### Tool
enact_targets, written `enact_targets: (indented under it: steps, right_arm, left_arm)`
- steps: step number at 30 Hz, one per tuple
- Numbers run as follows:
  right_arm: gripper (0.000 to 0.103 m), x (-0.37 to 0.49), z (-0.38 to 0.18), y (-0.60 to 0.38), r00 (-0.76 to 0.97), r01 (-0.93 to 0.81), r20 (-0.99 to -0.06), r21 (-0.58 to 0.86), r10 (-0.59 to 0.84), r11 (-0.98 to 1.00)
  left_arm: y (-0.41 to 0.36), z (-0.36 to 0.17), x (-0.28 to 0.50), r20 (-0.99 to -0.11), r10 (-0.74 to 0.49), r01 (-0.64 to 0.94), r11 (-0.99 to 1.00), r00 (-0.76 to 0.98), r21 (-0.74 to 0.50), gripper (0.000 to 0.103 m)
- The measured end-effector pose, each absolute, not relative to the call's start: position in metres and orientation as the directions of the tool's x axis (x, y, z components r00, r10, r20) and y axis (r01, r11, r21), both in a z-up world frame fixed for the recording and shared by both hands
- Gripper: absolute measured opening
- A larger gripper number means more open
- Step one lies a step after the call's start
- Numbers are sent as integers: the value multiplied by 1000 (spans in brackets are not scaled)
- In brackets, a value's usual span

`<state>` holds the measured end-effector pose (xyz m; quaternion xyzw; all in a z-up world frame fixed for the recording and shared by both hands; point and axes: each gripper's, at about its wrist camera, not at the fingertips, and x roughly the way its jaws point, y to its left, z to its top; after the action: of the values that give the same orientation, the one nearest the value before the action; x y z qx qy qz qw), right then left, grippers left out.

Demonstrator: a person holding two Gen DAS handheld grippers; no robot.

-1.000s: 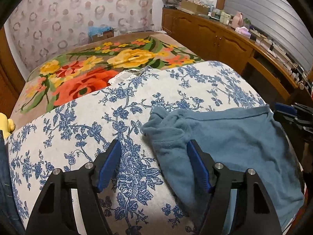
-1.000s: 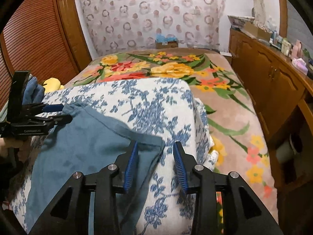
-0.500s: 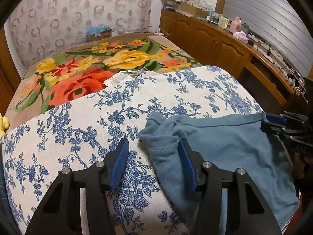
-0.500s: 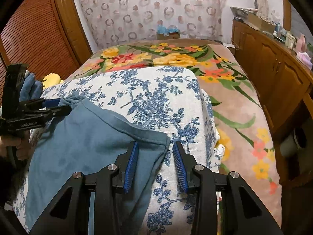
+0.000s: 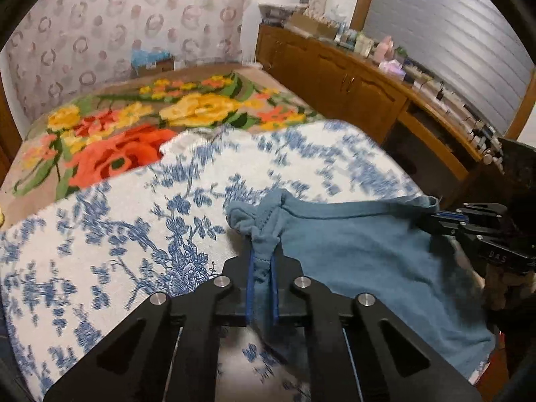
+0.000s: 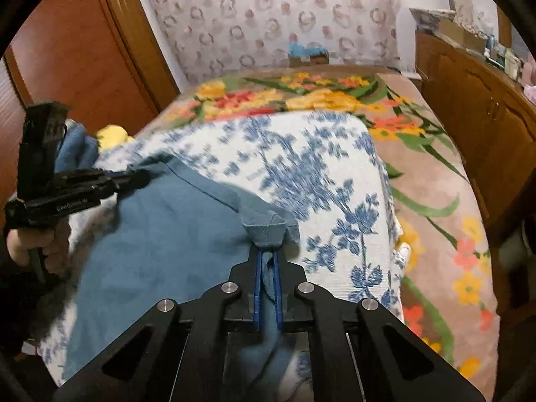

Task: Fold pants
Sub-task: 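Close the left gripper on a corner of the shorts, then lift the shorts off the bed with both grippers holding opposite corners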

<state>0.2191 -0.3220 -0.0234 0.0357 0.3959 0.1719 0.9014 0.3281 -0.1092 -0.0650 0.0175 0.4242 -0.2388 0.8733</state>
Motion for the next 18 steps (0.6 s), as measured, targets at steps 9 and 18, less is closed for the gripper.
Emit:
enact_targets:
  steps: [9, 18]
  right_arm:
    - [5, 166, 50, -313, 772, -320, -530, 154, 351, 935]
    - [5, 93, 104, -299, 852, -362, -374, 89, 367, 928]
  left_arm:
    - [-86, 25, 270, -590, -465, 457, 872, 659, -177, 8]
    - [-57, 93, 205, -432, -452, 456, 884, 781, -101, 8]
